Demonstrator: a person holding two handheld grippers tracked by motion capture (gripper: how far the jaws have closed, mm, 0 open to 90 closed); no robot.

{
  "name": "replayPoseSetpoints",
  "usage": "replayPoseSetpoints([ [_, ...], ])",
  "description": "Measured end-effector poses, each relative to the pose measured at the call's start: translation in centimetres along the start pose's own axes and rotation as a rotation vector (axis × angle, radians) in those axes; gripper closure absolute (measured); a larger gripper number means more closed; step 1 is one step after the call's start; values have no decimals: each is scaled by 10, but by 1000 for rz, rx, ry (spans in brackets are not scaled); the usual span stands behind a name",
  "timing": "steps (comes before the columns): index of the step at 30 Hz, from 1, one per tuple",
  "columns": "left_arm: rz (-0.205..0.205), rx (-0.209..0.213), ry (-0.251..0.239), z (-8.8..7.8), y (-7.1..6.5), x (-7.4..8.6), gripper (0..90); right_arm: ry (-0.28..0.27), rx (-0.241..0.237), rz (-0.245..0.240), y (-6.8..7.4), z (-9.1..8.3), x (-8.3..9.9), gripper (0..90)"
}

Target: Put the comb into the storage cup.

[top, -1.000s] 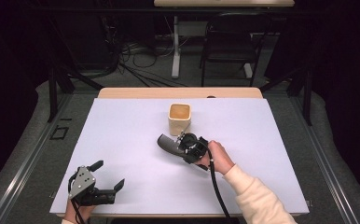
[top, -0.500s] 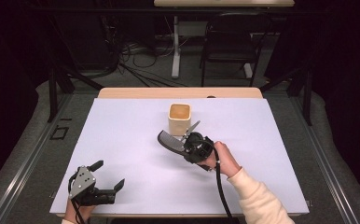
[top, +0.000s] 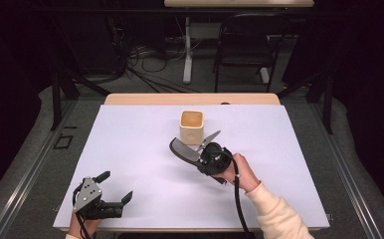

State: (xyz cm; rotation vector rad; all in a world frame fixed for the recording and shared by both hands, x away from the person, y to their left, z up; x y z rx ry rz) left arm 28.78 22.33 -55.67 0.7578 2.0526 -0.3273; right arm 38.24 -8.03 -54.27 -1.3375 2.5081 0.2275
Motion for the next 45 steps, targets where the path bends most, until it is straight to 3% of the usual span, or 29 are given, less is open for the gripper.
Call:
replayPoseSetpoints([
  [13, 5, 1, 4, 0, 1, 0, 2, -62, -15, 8, 2, -7, 6, 719],
  [31, 3, -15, 13, -2, 3, 2, 1, -175, -39, -20, -1, -21, 12, 720],
  [45, 6, -14, 19, 0, 2, 2, 1, -250, -10, 14, -7, -39, 29, 720],
])
Point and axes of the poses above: each handheld gripper's, and its own axes: z roughly forward along the jaws, x roughly out of its underside, y roughly to its left, the point moved 6 cm from there along z, roughly forward along the jaws, and after that the axes turned 13 degrees about y, right-handed, at the moved point
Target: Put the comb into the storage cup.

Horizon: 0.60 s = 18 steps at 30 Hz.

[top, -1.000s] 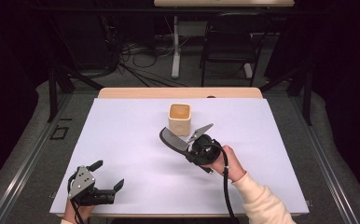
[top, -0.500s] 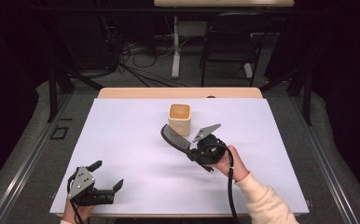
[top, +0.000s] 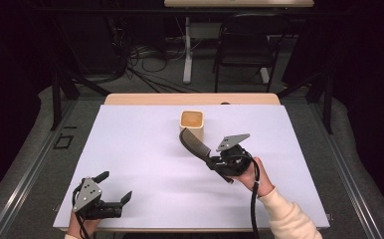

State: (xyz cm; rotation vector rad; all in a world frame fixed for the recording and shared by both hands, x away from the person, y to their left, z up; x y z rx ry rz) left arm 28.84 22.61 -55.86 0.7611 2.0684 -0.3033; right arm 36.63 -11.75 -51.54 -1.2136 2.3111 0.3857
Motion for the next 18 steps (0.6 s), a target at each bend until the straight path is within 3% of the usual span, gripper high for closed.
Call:
replayPoseSetpoints([
  [18, 14, 14, 7, 4, -3, -2, 1, -63, 32, 27, -12, -14, 8, 721],
])
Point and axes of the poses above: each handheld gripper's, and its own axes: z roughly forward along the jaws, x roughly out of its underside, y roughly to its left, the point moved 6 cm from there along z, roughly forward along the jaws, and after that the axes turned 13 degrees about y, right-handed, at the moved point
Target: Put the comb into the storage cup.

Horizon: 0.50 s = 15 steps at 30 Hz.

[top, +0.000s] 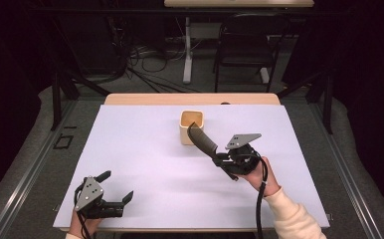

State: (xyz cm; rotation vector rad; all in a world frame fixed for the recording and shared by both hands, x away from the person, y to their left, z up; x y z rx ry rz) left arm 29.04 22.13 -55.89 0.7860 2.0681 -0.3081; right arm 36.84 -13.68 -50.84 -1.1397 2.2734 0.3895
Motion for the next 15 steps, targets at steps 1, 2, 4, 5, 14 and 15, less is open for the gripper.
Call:
replayPoseSetpoints([
  [1, 1, 1, 0, 1, 0, 0, 1, -5, 1, 3, -2, -1, 1, 721],
  [2, 0, 1, 0, 1, 0, -1, 1, -5, 1, 3, -2, -1, 1, 721],
  [4, 2, 2, 0, 1, -1, -1, 1, -7, 11, 8, -3, -2, 2, 721],
  [5, 9, 1, -1, 2, -1, -2, 1, -11, 15, 7, -5, -4, 3, 721],
  [14, 8, 2, 2, 2, -1, -1, 1, -45, 43, 15, -14, -7, 0, 721],
  [15, 10, 4, 0, 2, -1, -1, 1, -51, 51, 10, -16, -8, 0, 721],
])
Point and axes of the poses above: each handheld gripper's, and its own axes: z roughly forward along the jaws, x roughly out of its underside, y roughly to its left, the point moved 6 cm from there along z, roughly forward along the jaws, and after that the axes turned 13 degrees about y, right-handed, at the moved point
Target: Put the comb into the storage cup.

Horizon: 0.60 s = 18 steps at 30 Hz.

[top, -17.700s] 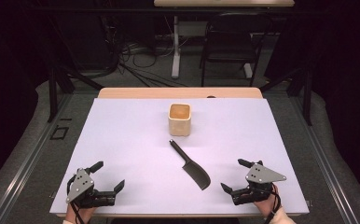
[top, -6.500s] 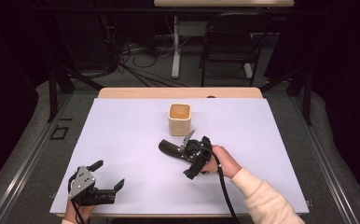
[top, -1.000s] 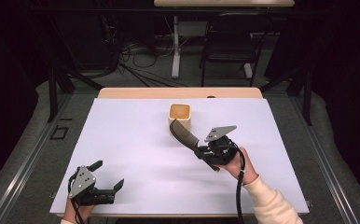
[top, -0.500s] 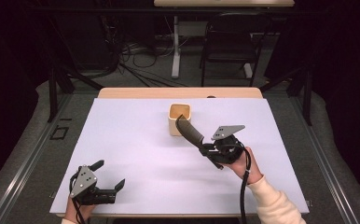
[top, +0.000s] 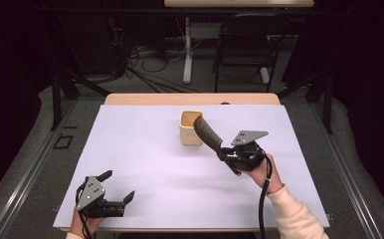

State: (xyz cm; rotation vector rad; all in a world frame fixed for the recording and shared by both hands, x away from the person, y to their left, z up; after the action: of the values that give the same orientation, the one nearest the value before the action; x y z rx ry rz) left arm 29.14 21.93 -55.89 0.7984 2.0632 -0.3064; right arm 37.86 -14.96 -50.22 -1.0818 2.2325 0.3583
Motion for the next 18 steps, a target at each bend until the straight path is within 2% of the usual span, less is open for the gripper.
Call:
replayPoseSetpoints([
  [18, 4, 11, -6, 1, -2, -1, 1, -31, 50, 36, -14, -1, -3, 721],
])
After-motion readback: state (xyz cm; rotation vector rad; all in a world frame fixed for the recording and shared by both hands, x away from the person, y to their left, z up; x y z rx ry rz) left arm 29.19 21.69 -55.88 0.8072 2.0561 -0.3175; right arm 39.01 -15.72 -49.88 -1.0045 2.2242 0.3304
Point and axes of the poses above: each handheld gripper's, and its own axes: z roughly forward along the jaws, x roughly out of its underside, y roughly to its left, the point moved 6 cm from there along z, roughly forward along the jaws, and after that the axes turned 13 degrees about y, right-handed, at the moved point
